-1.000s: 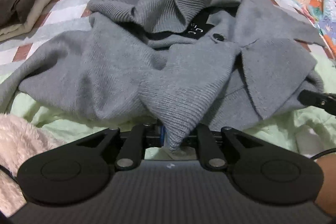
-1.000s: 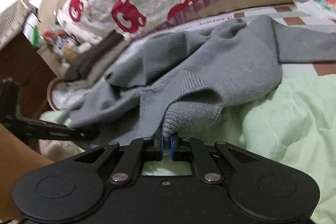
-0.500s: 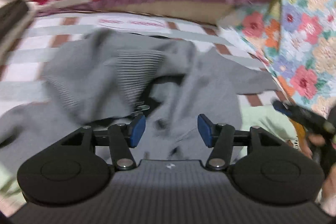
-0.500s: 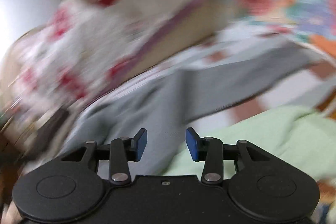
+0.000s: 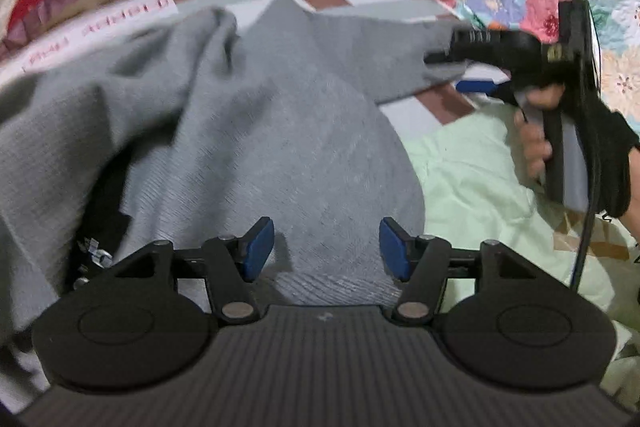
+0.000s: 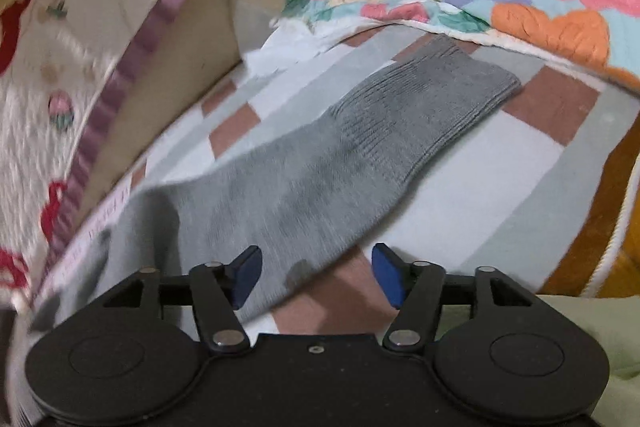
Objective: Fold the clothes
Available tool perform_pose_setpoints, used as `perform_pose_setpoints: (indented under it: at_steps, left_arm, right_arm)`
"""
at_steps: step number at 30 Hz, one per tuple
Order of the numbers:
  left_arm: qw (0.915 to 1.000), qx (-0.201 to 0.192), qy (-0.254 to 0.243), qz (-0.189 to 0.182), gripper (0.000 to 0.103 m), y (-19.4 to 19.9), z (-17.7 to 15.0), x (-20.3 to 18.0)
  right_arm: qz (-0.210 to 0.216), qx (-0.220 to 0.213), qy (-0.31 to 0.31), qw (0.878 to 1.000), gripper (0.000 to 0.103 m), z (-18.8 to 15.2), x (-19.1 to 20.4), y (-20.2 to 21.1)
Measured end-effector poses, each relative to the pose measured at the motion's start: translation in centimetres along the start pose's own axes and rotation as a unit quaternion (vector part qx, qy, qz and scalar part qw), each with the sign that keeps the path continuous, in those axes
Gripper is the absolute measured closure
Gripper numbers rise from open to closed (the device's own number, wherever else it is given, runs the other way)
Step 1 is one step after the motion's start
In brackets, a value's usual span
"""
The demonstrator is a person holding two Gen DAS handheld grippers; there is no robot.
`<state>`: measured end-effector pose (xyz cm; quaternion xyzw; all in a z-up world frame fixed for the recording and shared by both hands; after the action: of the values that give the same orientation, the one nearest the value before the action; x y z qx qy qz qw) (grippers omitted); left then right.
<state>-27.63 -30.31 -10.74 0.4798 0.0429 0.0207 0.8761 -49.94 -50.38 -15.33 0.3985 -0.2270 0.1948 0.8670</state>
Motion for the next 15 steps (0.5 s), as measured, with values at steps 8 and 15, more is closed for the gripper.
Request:
perform_pose_setpoints:
  at_steps: [8, 15]
  left_arm:
    - [0.998, 0.046, -0.043, 0.002, 0.022, -2.3, -2.4, -1.7]
    - [0.9997, 0.019, -0.013, -0.002, 0.087, -1.0, -2.4, -0.1]
  right_arm:
    - [-0.007, -0.05, 0.014, 0.999, 0.035, 1.1, -0.3, -1.9]
    - [0.021, -0.057, 0.075, 0.995, 0.097, 1.9, 0.2, -2.1]
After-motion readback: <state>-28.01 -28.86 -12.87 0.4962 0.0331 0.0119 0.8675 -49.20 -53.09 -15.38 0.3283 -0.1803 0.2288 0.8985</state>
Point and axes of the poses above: each gripper's, at about its wrist camera, not at the fingertips, and y roughly against the way its jaws point, x to its left, z to its top, the point moved 5 cm from there along -y, roughly the way its jaws point, and after that the axes turned 9 degrees about z, right-handed, at the moved point
